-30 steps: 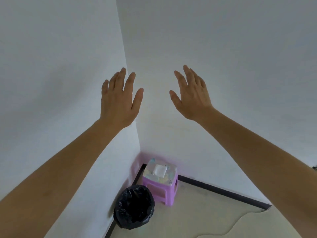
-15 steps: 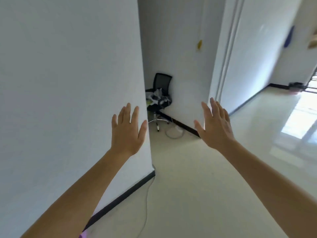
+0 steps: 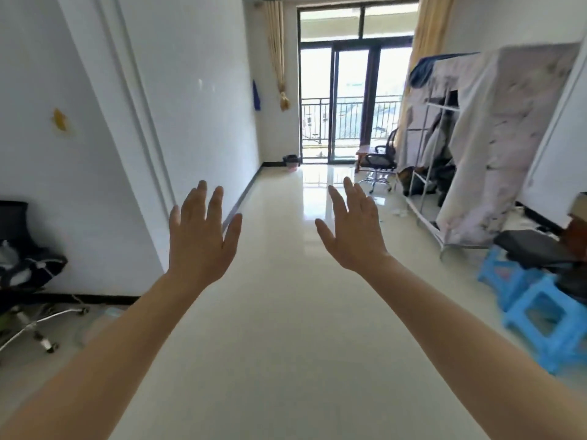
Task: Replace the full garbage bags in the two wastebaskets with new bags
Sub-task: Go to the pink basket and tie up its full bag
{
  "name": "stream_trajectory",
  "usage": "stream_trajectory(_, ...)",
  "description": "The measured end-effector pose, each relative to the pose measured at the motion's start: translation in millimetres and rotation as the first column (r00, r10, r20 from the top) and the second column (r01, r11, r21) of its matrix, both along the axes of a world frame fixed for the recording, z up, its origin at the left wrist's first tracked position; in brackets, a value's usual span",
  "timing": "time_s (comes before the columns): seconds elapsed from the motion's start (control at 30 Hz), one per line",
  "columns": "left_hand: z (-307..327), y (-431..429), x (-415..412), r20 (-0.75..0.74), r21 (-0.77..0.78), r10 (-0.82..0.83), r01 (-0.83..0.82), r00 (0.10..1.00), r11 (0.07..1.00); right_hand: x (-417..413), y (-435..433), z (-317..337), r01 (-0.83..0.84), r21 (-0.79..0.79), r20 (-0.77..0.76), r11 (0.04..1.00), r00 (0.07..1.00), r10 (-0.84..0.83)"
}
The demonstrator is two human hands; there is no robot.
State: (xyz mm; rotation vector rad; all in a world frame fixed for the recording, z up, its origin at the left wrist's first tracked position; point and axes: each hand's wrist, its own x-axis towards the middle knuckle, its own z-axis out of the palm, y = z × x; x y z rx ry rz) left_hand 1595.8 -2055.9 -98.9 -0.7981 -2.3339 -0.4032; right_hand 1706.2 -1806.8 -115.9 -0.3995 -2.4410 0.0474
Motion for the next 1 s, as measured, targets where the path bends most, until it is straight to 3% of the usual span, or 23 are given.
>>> stream_trajectory(0.2, -9.0, 110.9, -90.7, -0.016, -0.019, -0.072, 0.072, 0.997, 0.997, -80.6, 108.3, -4.2, 0.028, 0.054, 0.006, 0.998, 1.000, -0.028)
stream_trajectory(0.4, -28.6, 194.6, -232.0, -0.019, 0.000, -0.069, 0.069, 0.997, 0.998, -221.4, 191.2, -22.4, 0.031, 0.072, 0.025, 0.997, 0.999, -0.032)
stream_trajectory(0.57, -14.4, 274.2, -362.2, 0.005, 0.015, -0.094, 0.094, 0.996, 0.996, -343.1, 265.2, 0.3, 0.017, 0.137, 0.062, 0.990, 0.998, -0.026)
stream_trajectory(1.0, -16.7, 594.2, -642.4, 0.019, 0.004, -0.157, 0.157, 0.987, 0.988, -606.4, 552.7, -17.2, 0.115, 0.076, 0.034, 0.990, 0.992, -0.118)
